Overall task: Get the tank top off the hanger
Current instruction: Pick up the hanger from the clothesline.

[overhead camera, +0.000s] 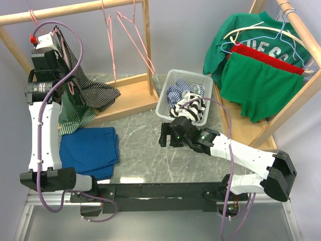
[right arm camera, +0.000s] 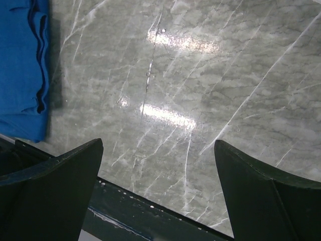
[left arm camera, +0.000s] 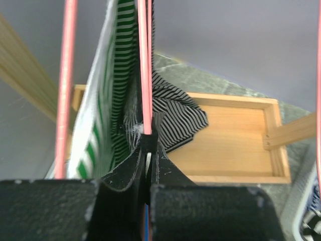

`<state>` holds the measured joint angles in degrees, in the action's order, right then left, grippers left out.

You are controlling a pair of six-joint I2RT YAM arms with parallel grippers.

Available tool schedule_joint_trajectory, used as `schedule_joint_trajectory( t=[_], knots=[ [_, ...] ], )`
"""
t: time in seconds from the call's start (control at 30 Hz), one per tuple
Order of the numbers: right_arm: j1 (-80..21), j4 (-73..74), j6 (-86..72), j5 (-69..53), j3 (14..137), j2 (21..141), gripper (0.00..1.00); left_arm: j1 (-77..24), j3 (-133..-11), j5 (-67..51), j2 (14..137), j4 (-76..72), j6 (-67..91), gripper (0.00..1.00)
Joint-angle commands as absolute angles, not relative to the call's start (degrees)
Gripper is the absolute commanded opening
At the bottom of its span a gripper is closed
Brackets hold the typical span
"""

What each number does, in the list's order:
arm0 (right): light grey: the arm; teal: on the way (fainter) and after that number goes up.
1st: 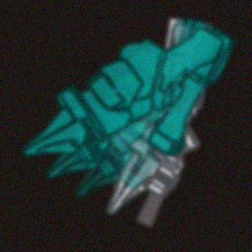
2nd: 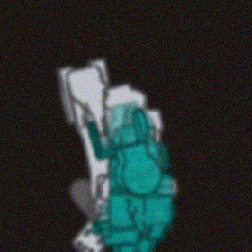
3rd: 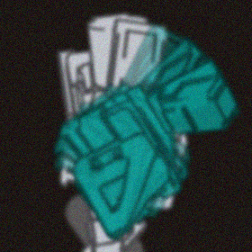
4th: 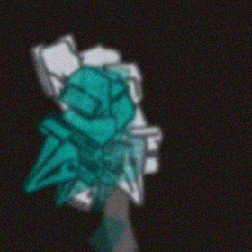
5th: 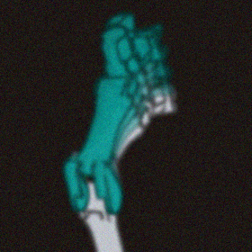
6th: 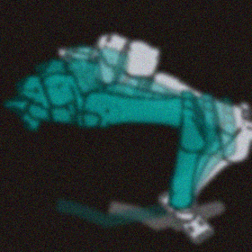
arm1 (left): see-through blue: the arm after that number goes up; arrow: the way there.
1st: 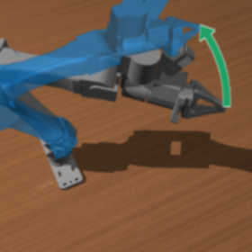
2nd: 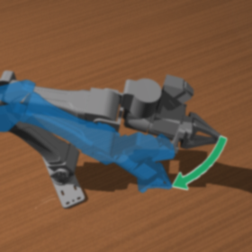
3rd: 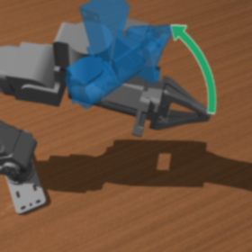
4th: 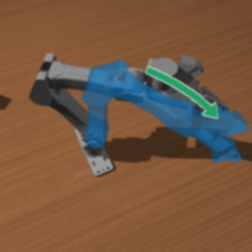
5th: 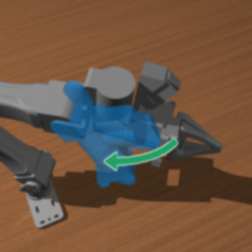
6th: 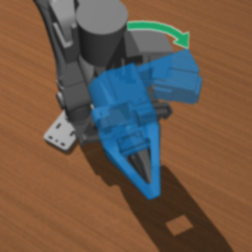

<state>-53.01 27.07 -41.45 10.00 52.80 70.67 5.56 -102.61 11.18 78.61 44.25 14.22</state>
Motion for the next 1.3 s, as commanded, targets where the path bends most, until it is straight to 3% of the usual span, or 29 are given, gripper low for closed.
schedule_joint_trajectory(
  t=[0.0,0.67,1.27],
  knots=[
    [-53.35,27.24,-40.61,10.37,54.23,71.63,1.0,5.8,-106.26,4.84,77.35,41.4,12.92,0.01],
    [-53.44,27.16,-40.17,9.41,55.46,73.57,1.0,5.89,-109.51,-7.9,72.69,37.96,13.44,0.01],
    [-53.35,28.47,-39.82,9.67,55.81,73.04,1.0,5.8,-92.47,-19.51,55.73,40.86,18.1,0.01]
  ],
)
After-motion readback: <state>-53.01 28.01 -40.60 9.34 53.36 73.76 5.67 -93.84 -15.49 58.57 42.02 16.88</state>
